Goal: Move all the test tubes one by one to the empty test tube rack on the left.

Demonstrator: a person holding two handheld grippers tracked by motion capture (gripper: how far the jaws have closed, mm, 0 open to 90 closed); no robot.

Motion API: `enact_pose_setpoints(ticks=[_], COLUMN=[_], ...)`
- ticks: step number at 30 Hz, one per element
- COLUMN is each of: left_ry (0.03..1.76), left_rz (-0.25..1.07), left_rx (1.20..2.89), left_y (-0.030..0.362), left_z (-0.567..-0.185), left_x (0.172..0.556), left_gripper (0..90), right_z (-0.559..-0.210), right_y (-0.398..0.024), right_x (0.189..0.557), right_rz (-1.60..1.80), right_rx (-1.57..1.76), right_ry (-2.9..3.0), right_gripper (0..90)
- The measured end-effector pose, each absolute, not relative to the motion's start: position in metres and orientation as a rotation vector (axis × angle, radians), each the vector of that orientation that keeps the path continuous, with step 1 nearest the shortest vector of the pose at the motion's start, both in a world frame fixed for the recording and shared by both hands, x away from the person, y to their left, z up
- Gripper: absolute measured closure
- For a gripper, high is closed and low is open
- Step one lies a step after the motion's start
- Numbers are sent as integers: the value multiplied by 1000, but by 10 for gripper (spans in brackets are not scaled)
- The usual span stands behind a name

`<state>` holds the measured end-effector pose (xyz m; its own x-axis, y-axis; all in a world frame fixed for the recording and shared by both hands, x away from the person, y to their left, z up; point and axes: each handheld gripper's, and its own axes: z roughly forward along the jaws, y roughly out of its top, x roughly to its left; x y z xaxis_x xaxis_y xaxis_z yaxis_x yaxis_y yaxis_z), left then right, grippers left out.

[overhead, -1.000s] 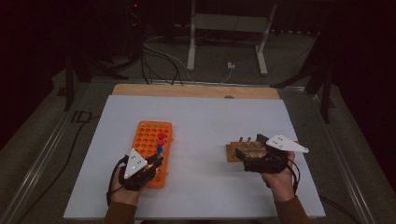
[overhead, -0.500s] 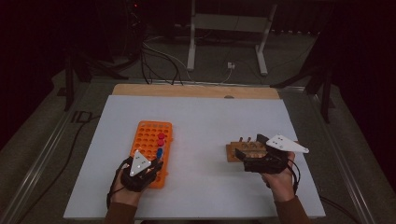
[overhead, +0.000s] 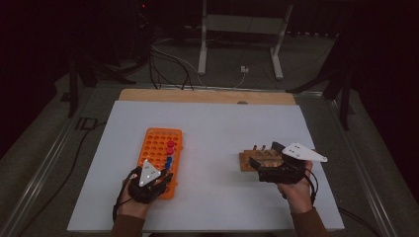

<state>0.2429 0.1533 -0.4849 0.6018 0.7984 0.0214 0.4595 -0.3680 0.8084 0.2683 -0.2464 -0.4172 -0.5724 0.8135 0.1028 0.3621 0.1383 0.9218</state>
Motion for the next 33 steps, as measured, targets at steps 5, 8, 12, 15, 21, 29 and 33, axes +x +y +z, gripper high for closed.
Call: enact_pose_setpoints(ticks=[5, 8, 12, 15, 21, 29, 33], left_ry=[993, 997, 1004, 997, 975, 960, 958], left_rz=[531, 531, 539, 518, 511, 516, 501], left_rx=[1969, 1924, 1870, 1831, 1767, 1743, 1745], left_y=[157, 161, 165, 168, 164, 141, 127], left_z=[-478, -470, -460, -454, -440, -432, -433], left_x=[238, 233, 229, 230, 235, 248, 255], left_gripper=[621, 590, 499, 459, 400, 236, 171], right_z=[-417, -417, -418, -418, -419, -419, -417], right_y=[-247, -248, -248, -249, -253, -260, -270], right_x=[269, 269, 270, 271, 273, 275, 277], right_rz=[1426, 1425, 1419, 1416, 1392, 1346, 1340], right_rx=[1126, 1126, 1128, 1134, 1144, 1163, 1177], right_ry=[1996, 1993, 1992, 1991, 1985, 1972, 1946], right_gripper=[1, 1, 2, 2, 1, 2, 3])
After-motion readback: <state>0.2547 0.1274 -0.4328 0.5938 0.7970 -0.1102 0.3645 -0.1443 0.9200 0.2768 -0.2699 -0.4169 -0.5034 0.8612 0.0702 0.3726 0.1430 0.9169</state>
